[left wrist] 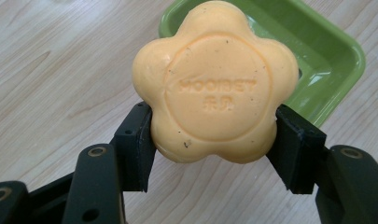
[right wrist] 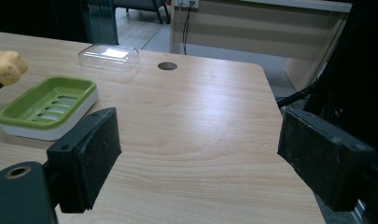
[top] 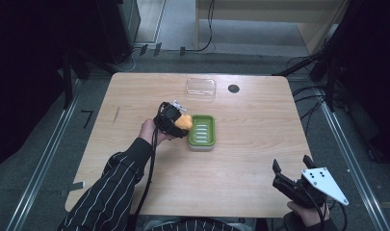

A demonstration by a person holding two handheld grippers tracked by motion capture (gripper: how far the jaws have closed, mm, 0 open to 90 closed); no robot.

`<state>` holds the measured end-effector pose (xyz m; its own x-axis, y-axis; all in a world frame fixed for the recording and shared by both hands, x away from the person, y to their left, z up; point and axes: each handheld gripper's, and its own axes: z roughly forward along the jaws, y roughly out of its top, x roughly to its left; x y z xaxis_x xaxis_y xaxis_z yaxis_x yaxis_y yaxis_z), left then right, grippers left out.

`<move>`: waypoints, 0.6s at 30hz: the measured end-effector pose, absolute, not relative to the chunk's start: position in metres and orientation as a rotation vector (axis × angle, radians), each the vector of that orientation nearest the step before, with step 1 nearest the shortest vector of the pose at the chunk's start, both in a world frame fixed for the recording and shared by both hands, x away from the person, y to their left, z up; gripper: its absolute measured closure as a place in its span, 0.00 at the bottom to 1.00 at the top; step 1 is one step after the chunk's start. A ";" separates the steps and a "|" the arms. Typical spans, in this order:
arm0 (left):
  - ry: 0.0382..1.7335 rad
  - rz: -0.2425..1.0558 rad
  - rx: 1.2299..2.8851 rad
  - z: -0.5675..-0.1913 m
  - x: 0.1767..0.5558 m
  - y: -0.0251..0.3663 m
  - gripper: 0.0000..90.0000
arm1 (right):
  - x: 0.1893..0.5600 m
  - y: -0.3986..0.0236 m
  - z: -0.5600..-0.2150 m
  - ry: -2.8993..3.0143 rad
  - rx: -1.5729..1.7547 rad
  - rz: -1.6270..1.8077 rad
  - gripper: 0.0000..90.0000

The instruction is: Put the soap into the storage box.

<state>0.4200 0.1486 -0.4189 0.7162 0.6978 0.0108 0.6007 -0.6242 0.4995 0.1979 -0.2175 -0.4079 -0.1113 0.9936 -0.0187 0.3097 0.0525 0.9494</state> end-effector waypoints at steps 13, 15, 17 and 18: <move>0.951 0.263 2.442 -0.420 0.423 0.126 0.44 | 0.198 -0.218 -0.408 1.540 1.358 1.094 0.15; 0.948 0.256 2.452 -0.421 0.423 0.122 0.44 | 0.198 -0.218 -0.408 1.540 1.359 1.095 0.15; 0.959 0.257 2.462 -0.423 0.424 0.118 0.44 | 0.198 -0.218 -0.408 1.540 1.358 1.095 0.15; 0.964 0.242 2.472 -0.424 0.425 0.116 0.44 | 0.198 -0.218 -0.408 1.540 1.359 1.095 0.15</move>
<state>0.4247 0.1159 -0.4238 0.7371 0.6757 -0.0074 0.5923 -0.6408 0.4883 0.1977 -0.2178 -0.4079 -0.1115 0.9936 -0.0177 0.3094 0.0516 0.9495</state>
